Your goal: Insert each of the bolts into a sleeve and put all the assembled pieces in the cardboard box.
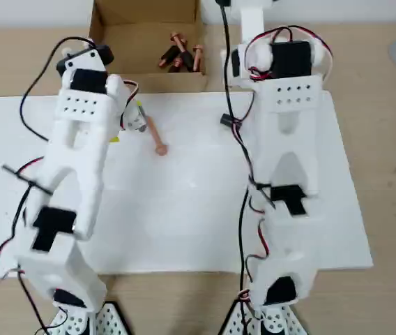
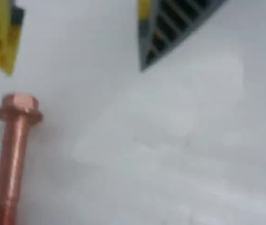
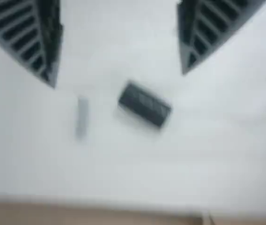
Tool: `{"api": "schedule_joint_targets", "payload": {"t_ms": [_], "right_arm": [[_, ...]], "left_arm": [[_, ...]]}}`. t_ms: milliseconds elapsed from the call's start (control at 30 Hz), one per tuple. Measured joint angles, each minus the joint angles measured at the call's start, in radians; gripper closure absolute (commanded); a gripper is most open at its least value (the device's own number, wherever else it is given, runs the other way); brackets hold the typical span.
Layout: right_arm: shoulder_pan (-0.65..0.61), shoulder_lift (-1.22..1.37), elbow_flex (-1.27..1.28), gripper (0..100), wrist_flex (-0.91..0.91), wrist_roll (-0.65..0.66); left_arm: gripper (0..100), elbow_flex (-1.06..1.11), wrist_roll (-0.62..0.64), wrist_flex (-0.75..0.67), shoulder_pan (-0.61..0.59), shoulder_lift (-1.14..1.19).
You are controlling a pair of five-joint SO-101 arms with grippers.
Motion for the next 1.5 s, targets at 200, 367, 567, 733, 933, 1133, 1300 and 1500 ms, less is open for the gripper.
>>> {"api": "schedule_joint_targets", "payload": {"t_ms": [200, 367, 567, 733, 933, 1133, 1300, 1500], "right_arm": [[0.002, -0.147, 0.258, 78.9, 0.0, 0.002], [0.002, -0.215, 0.365, 78.9, 0.0, 0.002], [0.002, -0.318, 0.5, 78.9, 0.0, 0.002], [0.002, -0.431, 0.626, 79.0, 0.0, 0.002], [0.002, -0.56, 0.743, 79.0, -0.003, 0.003], [0.002, -0.64, 0.838, 79.0, -0.015, 0.003], [0.002, -0.643, 0.87, 79.0, -0.015, 0.003], [0.002, -0.643, 0.873, 79.0, -0.025, 0.003]], "left_arm": [[81, -0.161, 0.043, 0.0, 0.054, 0.169], [81, -0.249, 0.043, 0.0, 0.12, 0.285], [81, -0.342, 0.098, 0.0, 0.12, 0.43], [81, -0.465, 0.106, 0.0, 0.121, 0.565], [81, -0.629, 0.106, 0.005, 0.12, 0.697], [89, -0.704, 0.107, 0.032, 0.12, 0.752], [97, -0.712, 0.101, 0.043, 0.127, 0.756], [99, -0.749, 0.058, 0.107, 0.127, 0.766]]}}
